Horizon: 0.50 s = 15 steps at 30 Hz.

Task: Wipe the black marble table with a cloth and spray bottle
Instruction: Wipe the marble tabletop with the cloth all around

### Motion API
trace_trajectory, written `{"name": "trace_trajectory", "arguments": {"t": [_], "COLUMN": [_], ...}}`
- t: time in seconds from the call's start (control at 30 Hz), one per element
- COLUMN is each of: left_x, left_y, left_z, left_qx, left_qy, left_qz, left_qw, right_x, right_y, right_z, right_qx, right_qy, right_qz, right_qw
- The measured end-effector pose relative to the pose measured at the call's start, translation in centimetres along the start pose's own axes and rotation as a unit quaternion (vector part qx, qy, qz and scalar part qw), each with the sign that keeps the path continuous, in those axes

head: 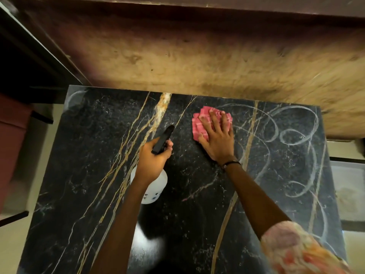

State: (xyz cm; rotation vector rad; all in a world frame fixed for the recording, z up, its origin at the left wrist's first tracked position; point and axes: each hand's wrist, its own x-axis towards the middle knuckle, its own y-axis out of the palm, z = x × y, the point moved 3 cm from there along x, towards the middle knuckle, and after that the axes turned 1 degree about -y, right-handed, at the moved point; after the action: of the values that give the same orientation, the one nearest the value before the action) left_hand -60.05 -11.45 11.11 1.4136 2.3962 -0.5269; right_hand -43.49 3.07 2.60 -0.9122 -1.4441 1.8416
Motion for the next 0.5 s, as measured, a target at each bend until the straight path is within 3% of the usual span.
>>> {"name": "trace_trajectory", "arguments": {"t": [0.07,0.17,0.3,0.5], "left_x": [0.7,1.7,2.7,3.1], "left_y": [0.1,0.2,-0.1,-1.1], "left_z": [-0.1,-0.3,-0.5,-0.8], "left_qx": [0.008,0.025,0.032,0.019], "left_qy": [0.002,0.013,0.028,0.044], "left_qz": [0.000,0.011,0.011,0.000], "left_qw": [1.000,1.000,0.999,0.999], "right_x": [2.6,2.3,-1.6,3.8], "right_y": [0.2,0.9,2.1,0.0], "right_z": [3.1,6.6,3.3,-1.9], "right_qx": [0.001,0.001,-0.037,-0.012], "right_qy": [-0.012,-0.112,-0.198,-0.044], "right_qz": [0.003,-0.008,-0.003,-0.008], "right_qw": [1.000,0.994,0.980,0.999]}}
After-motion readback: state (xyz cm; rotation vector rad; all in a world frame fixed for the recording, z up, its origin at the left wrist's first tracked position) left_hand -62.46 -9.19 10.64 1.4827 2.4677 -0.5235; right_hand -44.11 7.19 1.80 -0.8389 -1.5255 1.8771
